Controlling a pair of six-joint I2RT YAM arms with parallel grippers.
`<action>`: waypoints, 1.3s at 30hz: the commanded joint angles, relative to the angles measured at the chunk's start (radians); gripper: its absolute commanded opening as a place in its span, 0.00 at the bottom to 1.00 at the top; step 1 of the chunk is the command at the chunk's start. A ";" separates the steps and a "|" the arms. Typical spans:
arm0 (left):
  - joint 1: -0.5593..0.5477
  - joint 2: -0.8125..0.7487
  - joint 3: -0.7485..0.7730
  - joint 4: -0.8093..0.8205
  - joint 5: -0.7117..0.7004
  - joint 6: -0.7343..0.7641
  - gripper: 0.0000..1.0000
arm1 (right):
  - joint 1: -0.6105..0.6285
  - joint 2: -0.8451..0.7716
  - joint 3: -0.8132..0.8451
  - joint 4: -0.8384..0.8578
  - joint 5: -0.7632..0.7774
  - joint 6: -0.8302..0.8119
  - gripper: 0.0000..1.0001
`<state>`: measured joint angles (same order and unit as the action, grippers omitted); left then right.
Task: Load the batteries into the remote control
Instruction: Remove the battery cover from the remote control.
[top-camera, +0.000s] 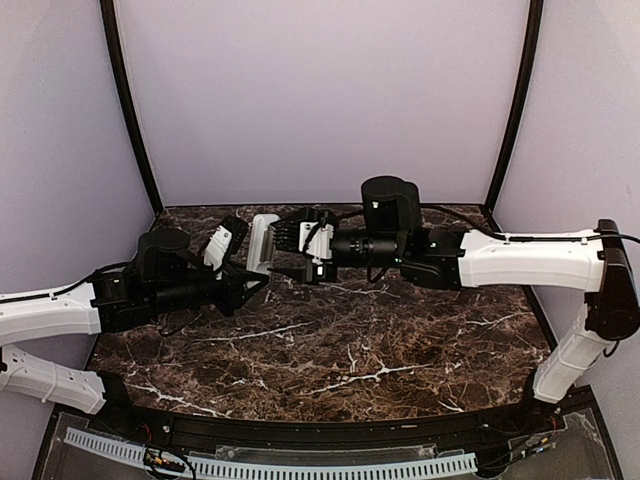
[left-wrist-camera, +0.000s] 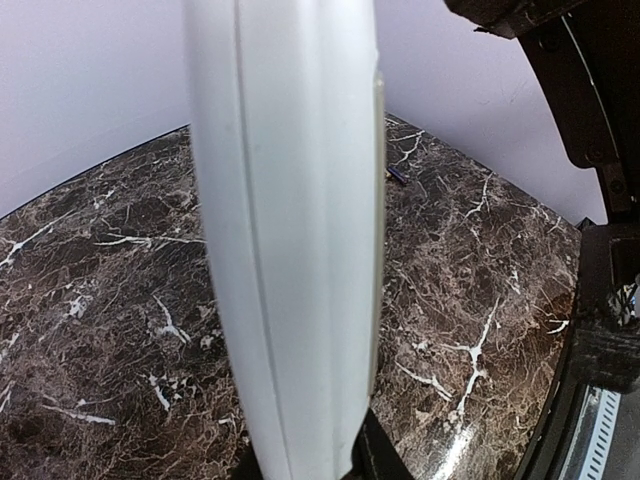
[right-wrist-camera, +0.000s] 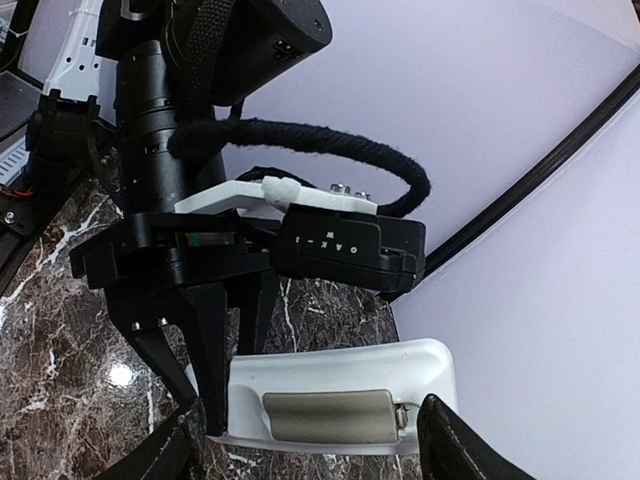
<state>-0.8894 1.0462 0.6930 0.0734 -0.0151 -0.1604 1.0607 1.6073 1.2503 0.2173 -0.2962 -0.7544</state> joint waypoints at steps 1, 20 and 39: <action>0.001 -0.006 0.022 0.016 0.012 0.006 0.00 | -0.009 0.032 0.049 0.024 -0.017 -0.012 0.69; 0.001 -0.025 0.009 0.040 0.080 0.015 0.00 | -0.030 0.098 0.083 -0.048 0.006 -0.016 0.65; 0.001 -0.061 0.002 0.039 -0.071 0.018 0.00 | 0.060 0.160 0.018 -0.174 0.064 -0.073 0.60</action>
<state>-0.8818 1.0286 0.6777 -0.0063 -0.0555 -0.1646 1.0714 1.7252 1.3270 0.1413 -0.2249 -0.8524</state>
